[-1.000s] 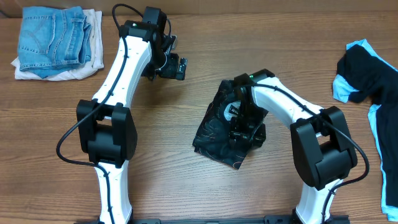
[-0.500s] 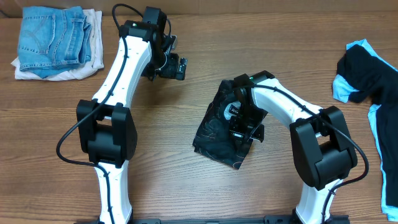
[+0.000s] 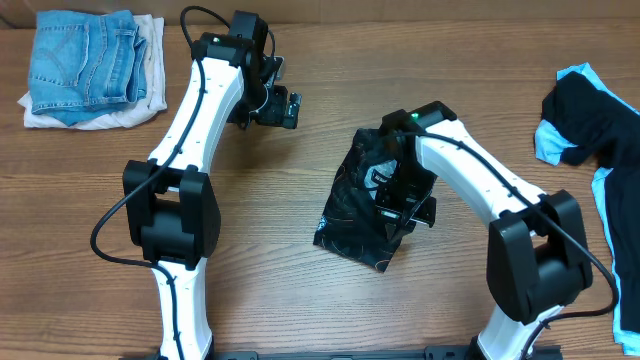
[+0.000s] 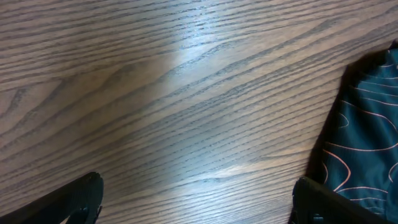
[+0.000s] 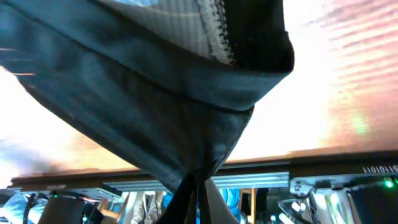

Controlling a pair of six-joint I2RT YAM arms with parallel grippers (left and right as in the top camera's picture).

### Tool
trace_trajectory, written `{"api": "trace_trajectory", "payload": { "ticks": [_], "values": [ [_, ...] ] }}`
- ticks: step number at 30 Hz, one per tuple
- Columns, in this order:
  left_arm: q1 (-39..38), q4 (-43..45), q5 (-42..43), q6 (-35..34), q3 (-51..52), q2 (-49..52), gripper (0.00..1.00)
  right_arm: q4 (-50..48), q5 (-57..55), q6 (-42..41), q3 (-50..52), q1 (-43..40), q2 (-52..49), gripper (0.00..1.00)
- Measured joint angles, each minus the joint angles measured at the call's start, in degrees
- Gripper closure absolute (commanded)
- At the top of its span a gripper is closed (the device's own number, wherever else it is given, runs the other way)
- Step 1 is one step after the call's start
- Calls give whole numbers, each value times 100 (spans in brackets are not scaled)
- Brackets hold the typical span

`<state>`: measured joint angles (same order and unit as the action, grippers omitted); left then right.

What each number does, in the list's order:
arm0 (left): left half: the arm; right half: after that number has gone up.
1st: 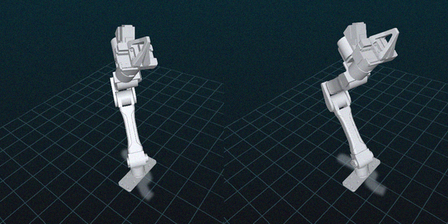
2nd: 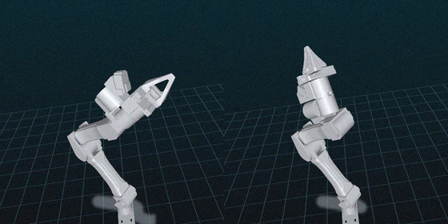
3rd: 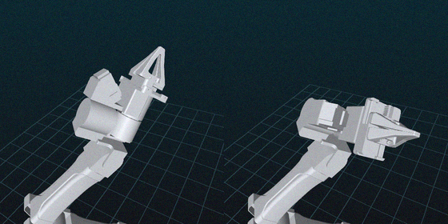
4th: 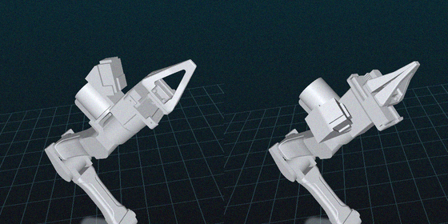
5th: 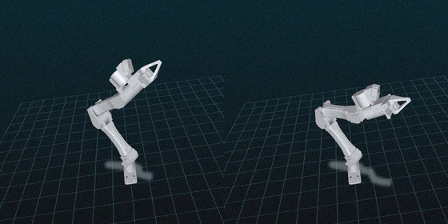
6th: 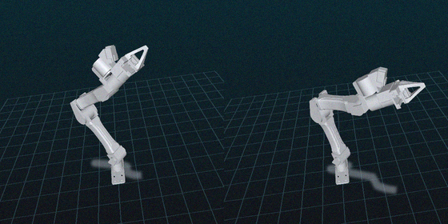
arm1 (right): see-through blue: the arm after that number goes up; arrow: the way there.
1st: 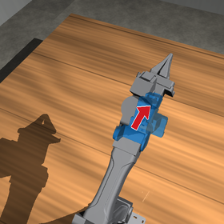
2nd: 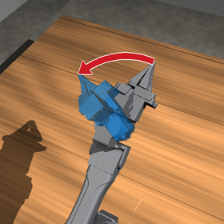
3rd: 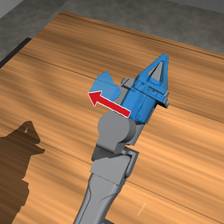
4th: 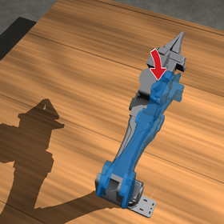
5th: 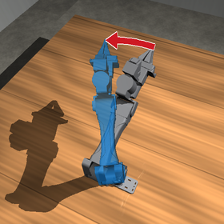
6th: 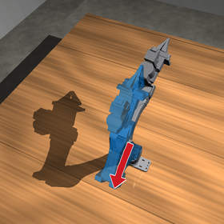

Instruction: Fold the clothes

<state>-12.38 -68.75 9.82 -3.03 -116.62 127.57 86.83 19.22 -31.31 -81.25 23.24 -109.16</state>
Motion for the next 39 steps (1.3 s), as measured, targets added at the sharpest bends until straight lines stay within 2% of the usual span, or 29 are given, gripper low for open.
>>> {"api": "trace_trajectory", "payload": {
  "ticks": [10,14,16,18,20,24,27,32,35,39],
  "values": [
    [0,2,0,2,-2,0,0,-962,-85,-334,1029,0,2,96],
    [0,7,0,2,0,0,0,-1010,-168,-398,1172,-2,2,92],
    [0,7,0,2,0,0,0,-922,-190,-450,1145,-26,2,80],
    [0,13,0,4,-2,0,0,-717,-273,-459,1021,-87,2,73],
    [0,15,0,4,-2,0,0,-498,-407,-494,765,-181,2,48],
    [0,17,0,2,-2,0,0,-238,-741,-483,179,-382,2,24],
    [0,17,0,4,-2,0,0,-354,-920,-411,-142,-570,2,22],
    [0,20,0,2,0,0,0,-1346,-1027,87,-275,-986,2,23],
    [0,17,0,2,0,0,0,-1873,-1062,439,-280,-1174,2,32],
    [0,17,0,2,0,0,0,-2479,-1069,793,-286,-1250,2,37]
  ]
}}
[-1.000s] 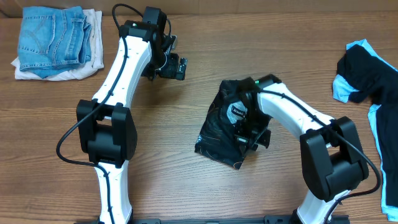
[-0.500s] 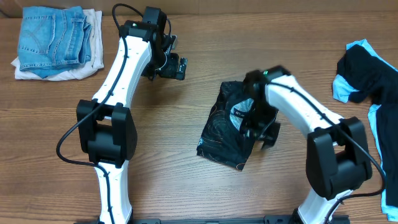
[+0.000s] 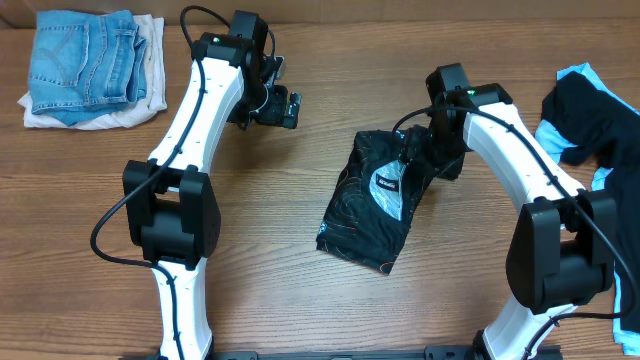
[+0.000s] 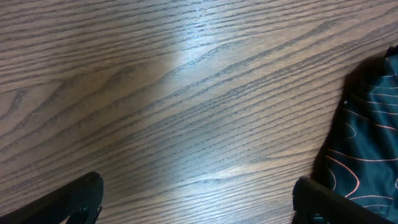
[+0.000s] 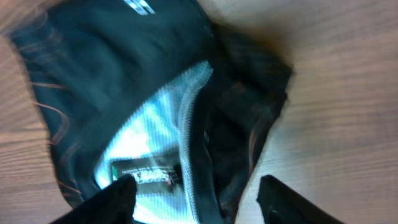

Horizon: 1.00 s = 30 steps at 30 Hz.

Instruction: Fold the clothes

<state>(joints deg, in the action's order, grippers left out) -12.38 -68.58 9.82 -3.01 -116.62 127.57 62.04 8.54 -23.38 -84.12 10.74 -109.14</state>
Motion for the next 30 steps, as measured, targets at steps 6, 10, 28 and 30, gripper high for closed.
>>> {"api": "trace_trajectory", "payload": {
  "ticks": [6,10,28,30],
  "values": [
    [0,-15,0,2,0,0,0,-444,4,247,-26,0,-192,45],
    [0,-26,0,2,0,0,0,-472,-15,269,-28,-2,-516,45],
    [0,-20,0,20,0,0,0,-619,-85,317,-33,-96,-957,91],
    [0,-20,0,20,-2,0,0,-601,-107,280,-39,-96,-957,96]
  ]
}}
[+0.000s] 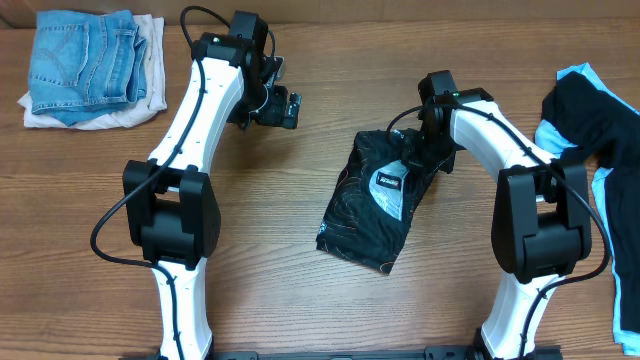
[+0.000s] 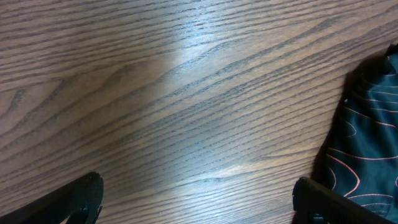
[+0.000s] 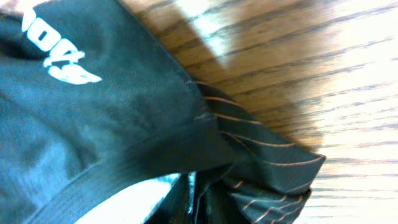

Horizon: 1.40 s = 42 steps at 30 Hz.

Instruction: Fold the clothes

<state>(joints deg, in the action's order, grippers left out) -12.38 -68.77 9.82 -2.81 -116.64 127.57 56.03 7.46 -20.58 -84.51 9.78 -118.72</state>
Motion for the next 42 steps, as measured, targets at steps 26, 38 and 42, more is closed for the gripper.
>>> {"api": "trace_trajectory", "payload": {
  "ticks": [26,38,42],
  "values": [
    [0,4,0,0,0,0,0,2258,-1134,-850,-1132,0,-7,61],
    [0,20,0,0,2,0,0,2476,-1161,-938,-1132,0,-7,48],
    [0,13,0,0,0,0,0,1867,-1082,-817,-1123,0,-7,51]
  ]
}}
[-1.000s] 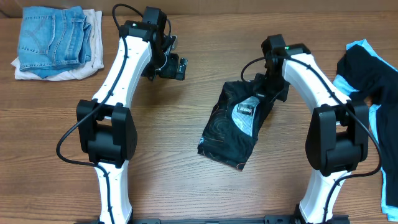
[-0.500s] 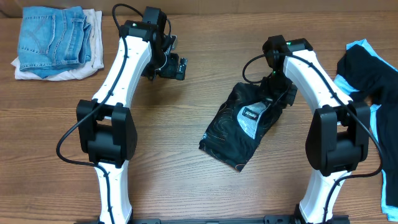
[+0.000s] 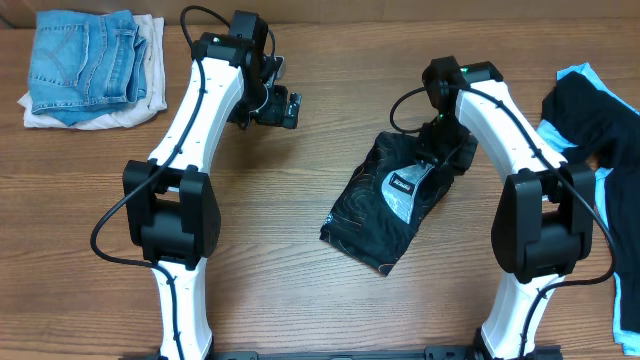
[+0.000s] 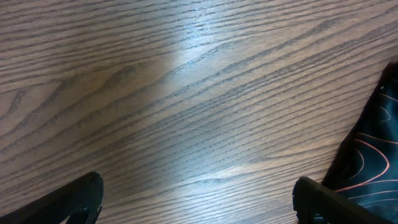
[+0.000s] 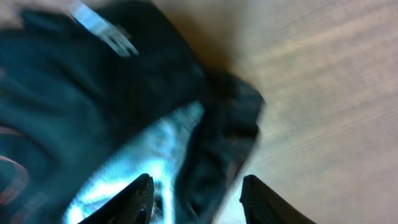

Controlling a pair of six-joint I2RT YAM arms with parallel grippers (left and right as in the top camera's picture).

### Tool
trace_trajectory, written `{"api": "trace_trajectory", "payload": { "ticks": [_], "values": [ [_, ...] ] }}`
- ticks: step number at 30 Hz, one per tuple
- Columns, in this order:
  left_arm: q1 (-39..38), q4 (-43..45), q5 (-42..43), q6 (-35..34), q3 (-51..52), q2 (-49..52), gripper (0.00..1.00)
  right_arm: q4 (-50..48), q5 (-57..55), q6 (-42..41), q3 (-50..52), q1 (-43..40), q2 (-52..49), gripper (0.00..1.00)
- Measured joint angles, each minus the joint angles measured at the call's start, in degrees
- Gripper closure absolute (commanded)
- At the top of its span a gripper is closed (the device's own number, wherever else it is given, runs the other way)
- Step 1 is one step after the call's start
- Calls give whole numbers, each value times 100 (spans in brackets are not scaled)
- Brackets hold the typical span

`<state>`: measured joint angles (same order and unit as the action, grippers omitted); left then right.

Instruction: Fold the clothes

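Black shorts with thin orange lines (image 3: 392, 205) lie folded at the table's middle, a white-grey lining patch (image 3: 405, 185) showing on top. My right gripper (image 3: 438, 148) hangs over their upper right corner. In the right wrist view it (image 5: 200, 202) is open, with the dark cloth (image 5: 93, 106) and the lining below it and nothing between the fingers. My left gripper (image 3: 288, 108) is open over bare wood to the left of the shorts. In the left wrist view it (image 4: 196, 205) holds nothing, and an edge of the shorts (image 4: 376, 168) shows at the right.
Folded blue jeans (image 3: 85, 55) rest on a white garment (image 3: 150, 40) at the back left corner. A heap of black and light blue clothes (image 3: 595, 130) lies at the right edge. Brown wooden table (image 3: 270, 250) all round.
My right gripper was shut on the shorts' upper right corner; now it is open above it. That corner and the whole top edge lie further to the right. The left arm has not moved.
My right gripper first held the shorts bunched up over the table's middle. Then the shorts lay flat and folded, with the gripper open above their upper right. It was then shut on that corner, and now it is open with the corner further right.
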<state>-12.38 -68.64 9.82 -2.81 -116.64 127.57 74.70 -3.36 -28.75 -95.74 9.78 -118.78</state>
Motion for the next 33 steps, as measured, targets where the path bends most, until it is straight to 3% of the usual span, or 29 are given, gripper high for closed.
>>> {"api": "trace_trajectory", "payload": {
  "ticks": [7,13,29,33],
  "values": [
    [0,-44,0,0,2,0,0,-535,28,177,306,-26,0,55],
    [0,-44,0,0,2,0,0,-673,162,208,540,-234,0,66],
    [0,-50,0,0,0,0,0,-660,1266,219,671,-326,-2,70],
    [0,-52,0,0,0,0,0,-710,1314,212,890,-326,-2,78]
  ]
}}
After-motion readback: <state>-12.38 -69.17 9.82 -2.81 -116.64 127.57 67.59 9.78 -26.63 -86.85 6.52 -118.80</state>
